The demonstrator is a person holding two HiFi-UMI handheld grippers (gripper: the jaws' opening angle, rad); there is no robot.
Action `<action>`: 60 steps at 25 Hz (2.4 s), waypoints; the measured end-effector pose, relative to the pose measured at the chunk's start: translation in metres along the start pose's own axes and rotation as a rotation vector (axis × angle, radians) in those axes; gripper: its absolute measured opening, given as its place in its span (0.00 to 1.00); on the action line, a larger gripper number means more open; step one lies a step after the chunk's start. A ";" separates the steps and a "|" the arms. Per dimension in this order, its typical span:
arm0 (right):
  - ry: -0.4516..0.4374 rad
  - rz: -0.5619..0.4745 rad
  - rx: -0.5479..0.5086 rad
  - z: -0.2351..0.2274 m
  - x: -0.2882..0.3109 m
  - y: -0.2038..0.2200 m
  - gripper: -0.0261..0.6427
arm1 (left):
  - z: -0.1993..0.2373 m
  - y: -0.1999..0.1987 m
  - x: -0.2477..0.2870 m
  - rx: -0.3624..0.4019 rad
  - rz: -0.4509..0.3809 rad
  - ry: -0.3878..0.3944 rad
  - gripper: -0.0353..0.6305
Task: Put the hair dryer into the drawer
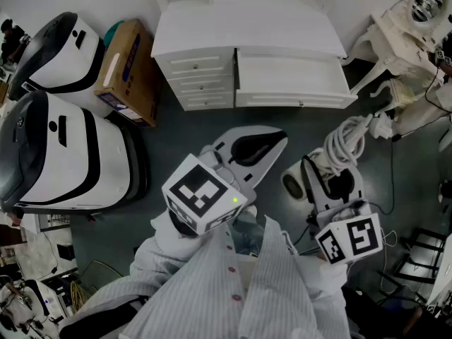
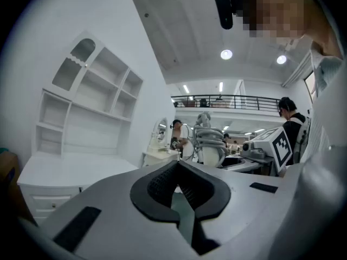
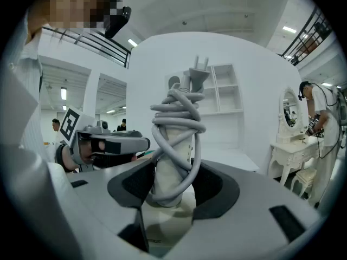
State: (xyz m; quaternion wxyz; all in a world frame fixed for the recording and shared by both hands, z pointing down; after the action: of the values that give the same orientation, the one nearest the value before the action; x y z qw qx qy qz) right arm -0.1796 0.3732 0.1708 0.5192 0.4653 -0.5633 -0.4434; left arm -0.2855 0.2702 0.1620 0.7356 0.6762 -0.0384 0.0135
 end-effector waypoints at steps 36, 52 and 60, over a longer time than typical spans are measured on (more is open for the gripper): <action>-0.030 0.021 0.025 -0.092 0.015 0.006 0.33 | 0.018 0.003 0.079 0.008 0.013 -0.079 0.07; 0.036 0.052 0.089 -0.171 0.134 -0.018 0.33 | 0.145 -0.005 0.167 -0.018 0.054 -0.004 0.07; 0.090 0.072 0.094 -0.177 0.178 -0.020 0.33 | 0.196 -0.004 0.183 -0.030 0.049 0.046 0.07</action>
State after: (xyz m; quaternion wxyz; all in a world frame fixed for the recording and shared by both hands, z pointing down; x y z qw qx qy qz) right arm -0.0067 0.1916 0.1936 0.5373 0.4881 -0.5759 -0.3760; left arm -0.1106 0.0687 0.1882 0.7456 0.6636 -0.0383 0.0465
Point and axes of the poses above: the fingertips, and each gripper's own axes: x forward along the fingers, z to its left, y out of its underside, the point moved 6 cm from there along -x, backward along the fingers, and after that the axes turned 2 degrees about x, right-handed, at the moved point
